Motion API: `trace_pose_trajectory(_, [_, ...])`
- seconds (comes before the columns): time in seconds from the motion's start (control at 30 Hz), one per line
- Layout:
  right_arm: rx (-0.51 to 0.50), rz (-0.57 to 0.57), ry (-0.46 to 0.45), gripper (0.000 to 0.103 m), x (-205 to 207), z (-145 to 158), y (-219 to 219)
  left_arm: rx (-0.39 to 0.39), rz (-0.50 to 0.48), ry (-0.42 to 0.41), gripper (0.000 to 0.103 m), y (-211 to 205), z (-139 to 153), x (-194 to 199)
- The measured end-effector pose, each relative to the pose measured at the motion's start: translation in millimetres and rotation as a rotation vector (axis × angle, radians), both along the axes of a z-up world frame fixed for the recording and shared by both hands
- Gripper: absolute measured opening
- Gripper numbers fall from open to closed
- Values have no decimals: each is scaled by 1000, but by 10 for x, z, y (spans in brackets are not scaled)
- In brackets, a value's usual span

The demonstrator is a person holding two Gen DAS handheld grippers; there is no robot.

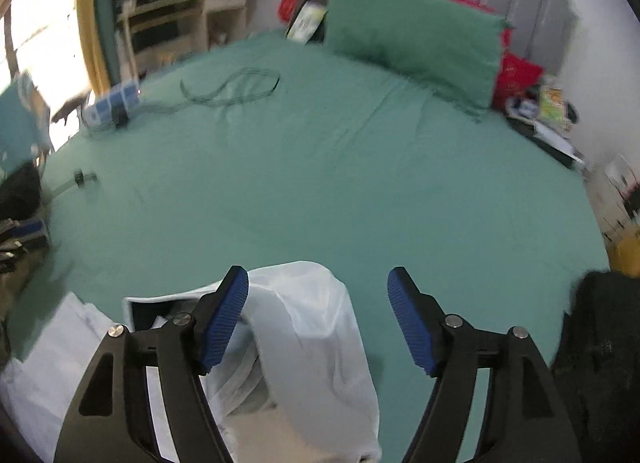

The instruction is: Fold large clothes

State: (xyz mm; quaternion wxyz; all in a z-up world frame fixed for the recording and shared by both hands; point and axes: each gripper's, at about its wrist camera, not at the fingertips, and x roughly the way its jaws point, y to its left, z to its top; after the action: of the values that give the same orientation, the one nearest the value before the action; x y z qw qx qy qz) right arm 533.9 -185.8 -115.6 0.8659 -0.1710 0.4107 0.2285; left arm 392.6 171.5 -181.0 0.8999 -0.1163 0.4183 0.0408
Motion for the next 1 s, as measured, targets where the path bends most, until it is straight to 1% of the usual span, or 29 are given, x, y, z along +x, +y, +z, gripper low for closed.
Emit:
trace_pose_trajectory(0.03, [-20,3,29,77,59,-103,59,4,-4,3,60,0,-14,6])
trace_pose_trajectory(0.07, [-36,16,96,79,148,-231,98,9,-6,5,60,-3,-24,11])
trace_pose_trajectory(0.13, [-38,61,233,79,188,-472,119,11,-9,10,60,-1,-47,14])
trace_pose_trajectory(0.23, [-44,173,348,83,103,-721,158,5,-13,26,60,-14,-90,2])
trace_pose_trajectory(0.27, [-57,212,368,87,20,-810,164,7,-17,31,60,-24,-99,0])
trace_pose_trajectory(0.3, [-77,247,375,90,-44,-871,186,8,-21,33,60,-31,-104,-3])
trace_pose_trajectory(0.33, [-103,282,370,91,-135,-930,206,11,-26,33,60,-43,-103,-6])
trace_pose_trajectory(0.37, [-156,346,357,93,-241,-1009,253,15,-30,32,60,-59,-101,-9])
trace_pose_trajectory(0.43, [-245,427,345,93,-347,-1130,312,22,-40,35,60,-85,-103,-3])
trace_pose_trajectory(0.47, [-270,469,357,94,-382,-1182,340,23,-44,36,60,-95,-105,-2])
trace_pose_trajectory(0.6, [-310,561,391,101,-303,-1242,441,31,-60,53,60,-142,-162,14])
trace_pose_trajectory(0.67, [-331,592,413,102,-212,-1301,514,39,-68,63,60,-175,-193,14])
trace_pose_trajectory(0.73, [-331,613,441,102,-127,-1329,568,44,-76,71,60,-200,-216,12])
trace_pose_trajectory(0.83, [-318,614,452,103,-62,-1360,593,46,-88,72,60,-233,-212,2])
trace_pose_trajectory(0.87, [-320,614,453,100,-64,-1360,596,44,-93,71,60,-243,-208,-1])
trace_pose_trajectory(0.9, [-317,614,457,87,-76,-1341,587,43,-95,71,60,-248,-209,-2])
trace_pose_trajectory(0.93, [-314,621,444,79,-102,-1291,584,41,-98,72,60,-250,-212,-1])
trace_pose_trajectory(0.97, [-303,620,439,56,-113,-1236,561,38,-98,75,60,-254,-216,-6])
trace_pose_trajectory(1.0, [-296,623,424,45,-152,-1188,569,33,-97,78,60,-260,-217,-12])
